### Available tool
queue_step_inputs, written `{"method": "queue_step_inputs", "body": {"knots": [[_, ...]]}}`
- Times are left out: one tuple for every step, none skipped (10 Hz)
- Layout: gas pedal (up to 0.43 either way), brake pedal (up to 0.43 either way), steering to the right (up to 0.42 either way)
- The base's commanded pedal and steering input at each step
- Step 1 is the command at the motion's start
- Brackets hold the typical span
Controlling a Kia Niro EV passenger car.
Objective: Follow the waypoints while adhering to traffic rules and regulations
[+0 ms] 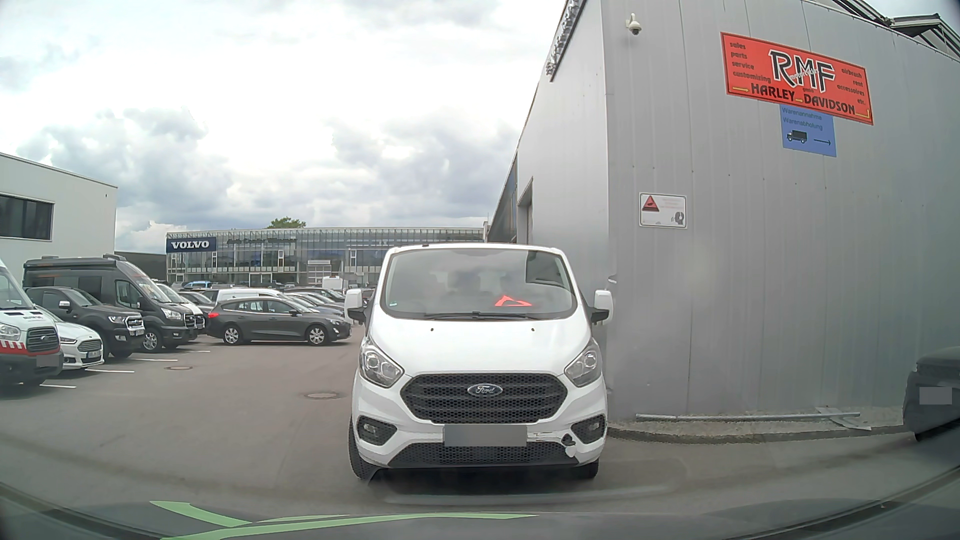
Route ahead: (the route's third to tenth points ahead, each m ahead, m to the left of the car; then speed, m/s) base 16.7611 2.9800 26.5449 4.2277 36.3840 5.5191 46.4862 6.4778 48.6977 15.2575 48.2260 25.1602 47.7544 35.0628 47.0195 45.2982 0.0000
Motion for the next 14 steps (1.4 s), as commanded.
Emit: {"method": "queue_step_inputs", "body": {"knots": [[0.000,0.470,-0.462],[0.000,0.470,-0.462],[0.000,0.470,-0.463],[0.000,0.470,-0.462],[0.000,0.470,-0.462],[0.000,0.470,-0.462],[0.000,0.470,-0.462],[0.000,0.470,-0.462],[0.000,0.470,-0.462],[0.000,0.470,-0.462],[0.000,0.470,-0.463],[0.000,0.470,-0.463],[0.000,0.470,-0.463],[0.000,0.470,-0.462]]}}
